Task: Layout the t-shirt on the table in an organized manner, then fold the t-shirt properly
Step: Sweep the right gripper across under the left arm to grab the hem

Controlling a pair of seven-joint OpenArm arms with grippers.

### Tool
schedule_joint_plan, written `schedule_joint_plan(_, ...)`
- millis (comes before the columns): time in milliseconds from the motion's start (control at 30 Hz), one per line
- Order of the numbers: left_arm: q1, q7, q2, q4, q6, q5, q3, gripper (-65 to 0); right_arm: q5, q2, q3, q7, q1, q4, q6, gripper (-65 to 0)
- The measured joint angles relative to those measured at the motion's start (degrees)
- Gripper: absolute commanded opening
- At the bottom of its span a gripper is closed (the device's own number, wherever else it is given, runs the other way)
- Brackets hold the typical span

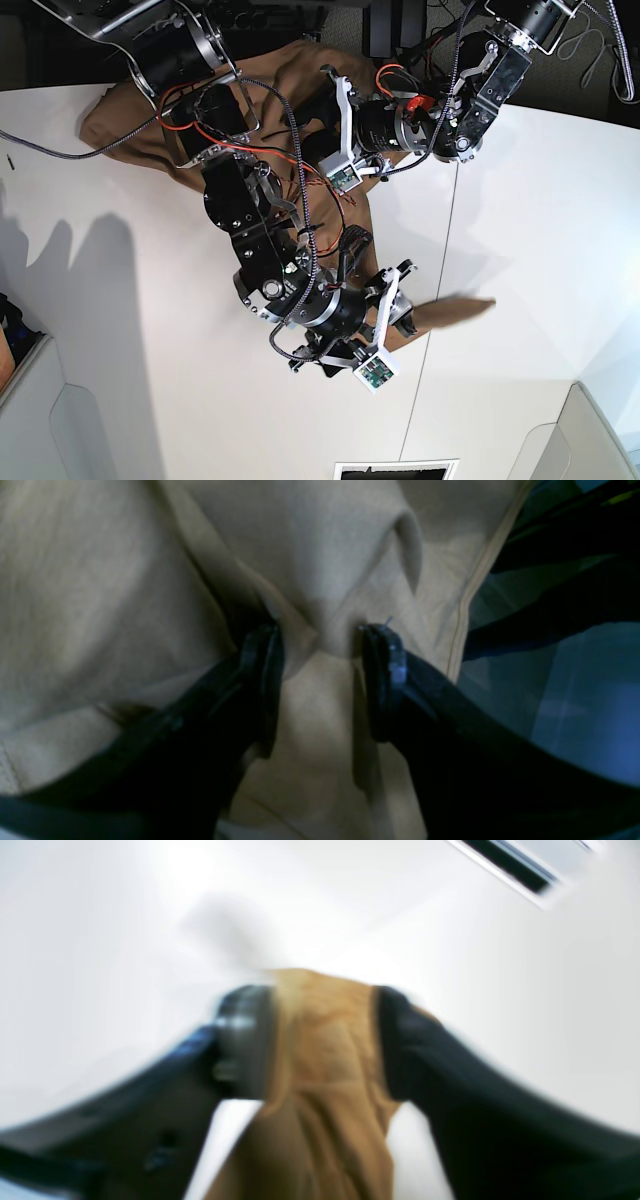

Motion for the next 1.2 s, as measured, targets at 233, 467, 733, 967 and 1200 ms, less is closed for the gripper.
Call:
schedule_joint_plan(233, -0.17, 0.2, 0.0, 0.0, -0.02, -0.02, 0.0, -36.6, -2.93, -0.28, 5.16, 0.0, -2.01, -0.04, -4.61, -27.9)
schedule_joint_plan(467, -0.17, 1.31, 0.0, 0.02, -0.04, -0.24, -0.04, -36.6, -2.75, -0.17, 13.46, 4.04, -1.84, -4.96, -5.31, -65.0)
schedule_joint_plan(733, -0.22, 1.88, 0.0, 0.02, -0.17, -0.44, -0.07, -36.6, -4.37, -0.26, 10.54, 9.25, -1.68, -15.98, -3.1, -65.0)
schedule_joint_plan(967, -0.33, 3.82, -0.02, 0.11, -0.24, -0.92, -0.07, -36.6, -9.46, 0.02, 6.51, 10.29, -0.55, -24.79, -3.15, -65.0)
schedule_joint_plan(1200, -0.13, 3.93, -4.52, 0.22, -1.7, -2.32, -5.38, -36.6, -8.85, 4.33, 5.99, 9.68, -0.07, -24.33, -5.7, -65.0)
